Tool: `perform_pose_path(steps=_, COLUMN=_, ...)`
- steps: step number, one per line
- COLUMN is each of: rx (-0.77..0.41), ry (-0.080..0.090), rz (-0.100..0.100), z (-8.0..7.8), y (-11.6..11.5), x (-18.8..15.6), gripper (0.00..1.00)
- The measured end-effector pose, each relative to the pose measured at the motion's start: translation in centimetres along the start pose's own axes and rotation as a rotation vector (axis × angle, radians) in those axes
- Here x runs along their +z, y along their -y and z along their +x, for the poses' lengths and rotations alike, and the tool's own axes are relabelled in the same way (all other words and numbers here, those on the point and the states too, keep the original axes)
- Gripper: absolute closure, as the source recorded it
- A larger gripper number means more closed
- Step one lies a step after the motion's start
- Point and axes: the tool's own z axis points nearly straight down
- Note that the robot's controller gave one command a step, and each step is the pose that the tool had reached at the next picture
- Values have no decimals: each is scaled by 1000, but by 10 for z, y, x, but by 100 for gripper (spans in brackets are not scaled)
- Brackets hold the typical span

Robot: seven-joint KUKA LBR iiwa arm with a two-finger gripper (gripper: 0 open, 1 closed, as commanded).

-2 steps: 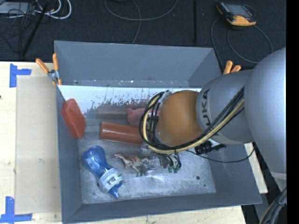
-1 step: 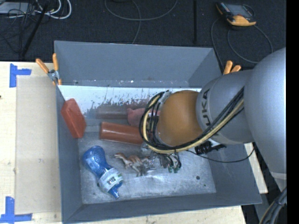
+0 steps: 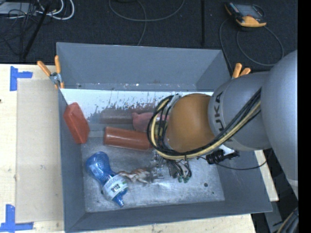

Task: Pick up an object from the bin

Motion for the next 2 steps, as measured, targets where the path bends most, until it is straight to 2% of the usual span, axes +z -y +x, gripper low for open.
perform_pose_path(steps=1, rx=8, ry=-4, rz=0, z=-15, y=7, x=-4, gripper=100)
perform_pose_path(steps=2, rx=10, ry=-4, rz=0, z=-18, y=8, x=-4, gripper=100)
